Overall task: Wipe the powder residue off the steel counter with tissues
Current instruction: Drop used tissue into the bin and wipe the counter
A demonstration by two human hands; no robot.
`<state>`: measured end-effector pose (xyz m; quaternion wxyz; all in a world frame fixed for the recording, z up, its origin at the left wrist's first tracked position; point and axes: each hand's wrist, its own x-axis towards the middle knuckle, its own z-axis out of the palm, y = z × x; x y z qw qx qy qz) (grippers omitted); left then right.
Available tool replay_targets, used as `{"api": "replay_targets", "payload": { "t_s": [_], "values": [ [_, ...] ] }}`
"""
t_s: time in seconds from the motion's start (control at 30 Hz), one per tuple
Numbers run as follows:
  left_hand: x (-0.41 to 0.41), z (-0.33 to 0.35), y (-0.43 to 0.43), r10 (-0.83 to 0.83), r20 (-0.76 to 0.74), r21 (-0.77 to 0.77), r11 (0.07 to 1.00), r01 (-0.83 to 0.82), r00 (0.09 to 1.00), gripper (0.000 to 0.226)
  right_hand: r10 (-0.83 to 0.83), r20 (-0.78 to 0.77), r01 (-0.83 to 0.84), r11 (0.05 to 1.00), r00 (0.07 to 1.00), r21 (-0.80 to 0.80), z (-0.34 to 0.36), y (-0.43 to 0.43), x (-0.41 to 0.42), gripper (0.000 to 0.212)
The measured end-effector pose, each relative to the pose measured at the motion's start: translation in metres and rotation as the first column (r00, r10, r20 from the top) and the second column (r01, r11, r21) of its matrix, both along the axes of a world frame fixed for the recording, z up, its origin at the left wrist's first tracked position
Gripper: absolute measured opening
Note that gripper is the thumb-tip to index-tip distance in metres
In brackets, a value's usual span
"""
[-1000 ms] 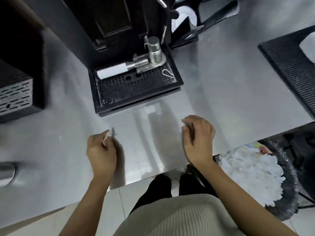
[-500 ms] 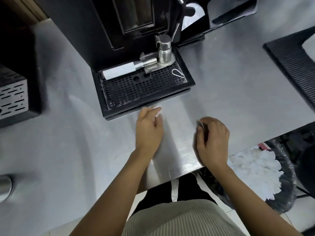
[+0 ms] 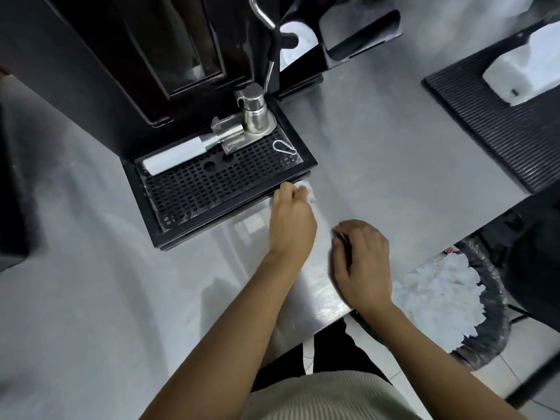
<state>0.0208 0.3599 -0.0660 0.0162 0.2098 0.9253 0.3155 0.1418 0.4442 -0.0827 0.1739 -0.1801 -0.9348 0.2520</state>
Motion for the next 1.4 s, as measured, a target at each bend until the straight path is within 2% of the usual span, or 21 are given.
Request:
{"api": "replay_targets", "payload": {
  "t_s": [0.07,0.13,0.3,0.37,0.5,0.73,0.83,0.93,0.97,1.03,1.1,1.17,1.23,1.3,1.33,1.4],
  "values": [
    [-0.007,0.001,0.011,-0.093,0.043,0.073,0.993,0.090,0.995,0.034,0.003,0.006,-0.003,1.000,1.000,0.005,0.000,0.001,0.000,0.015],
    [-0.008,0.002,0.002,-0.095,0.075,0.156,0.984,0.083,0.993,0.034,0.005,0.008,-0.005,1.000,1.000,0.012,-0.001,0.001,0.001,0.014],
    [0.015,0.009,-0.063,0.178,-0.021,0.295,0.941,-0.164,0.984,0.028,-0.016,-0.025,0.015,1.000,1.000,-0.016,-0.002,0.001,0.000,0.013],
    [0.017,0.004,-0.077,0.215,-0.013,0.260,0.944,-0.204,0.977,0.028,-0.016,-0.034,0.015,1.000,0.999,-0.027,-0.003,0.001,0.001,0.013],
    [0.014,0.001,-0.078,0.200,0.068,0.095,0.974,-0.205,0.978,0.030,0.003,-0.050,-0.005,1.000,0.999,-0.027,-0.004,0.001,0.000,0.014],
    [0.010,0.007,0.005,0.175,0.060,0.047,0.983,-0.178,0.983,0.028,0.093,-0.026,-0.095,0.992,0.995,-0.081,0.005,0.005,0.003,0.015],
    [0.002,0.007,0.048,0.022,0.064,0.089,0.996,-0.028,0.998,0.029,0.085,-0.091,-0.109,0.946,0.992,-0.306,0.012,0.012,0.002,0.016],
    [-0.002,0.015,0.056,-0.037,0.176,0.205,0.979,0.000,0.984,0.029,-0.118,-0.087,0.045,0.807,0.989,-0.589,0.020,0.033,0.001,0.016],
    [0.002,0.018,0.047,0.002,0.178,0.254,0.966,-0.048,0.984,0.030,-0.167,-0.062,0.086,0.750,0.984,-0.655,0.024,0.044,0.000,0.017],
    [0.016,0.019,0.018,0.192,0.132,0.285,0.932,-0.222,0.973,0.030,-0.232,-0.021,0.147,0.680,0.972,-0.718,0.034,0.070,-0.006,0.013],
    [0.031,0.016,-0.011,0.436,0.061,0.200,0.876,-0.439,0.898,0.028,-0.239,-0.003,0.161,0.662,0.971,-0.732,0.042,0.093,-0.013,0.011],
    [0.040,0.011,-0.018,0.550,0.023,0.106,0.829,-0.550,0.835,0.029,-0.204,-0.024,0.123,0.676,0.979,-0.727,0.044,0.111,-0.017,0.019],
    [0.043,0.004,-0.005,0.529,0.010,0.074,0.846,-0.529,0.848,0.029,-0.116,-0.048,0.052,0.732,0.992,-0.679,0.045,0.120,-0.019,0.015],
    [0.045,-0.001,0.024,0.442,-0.018,0.080,0.895,-0.439,0.897,0.026,-0.026,-0.083,-0.034,0.764,0.996,-0.644,0.048,0.123,-0.018,0.036],
    [0.044,-0.001,0.039,0.380,-0.010,0.087,0.922,-0.378,0.925,0.025,0.004,-0.118,-0.081,0.748,0.993,-0.659,0.049,0.123,-0.019,0.045],
    [0.045,0.003,0.066,0.227,0.066,0.116,0.965,-0.234,0.972,0.022,0.033,-0.159,-0.138,0.686,0.987,-0.714,0.047,0.126,-0.019,0.045]
  ]
}}
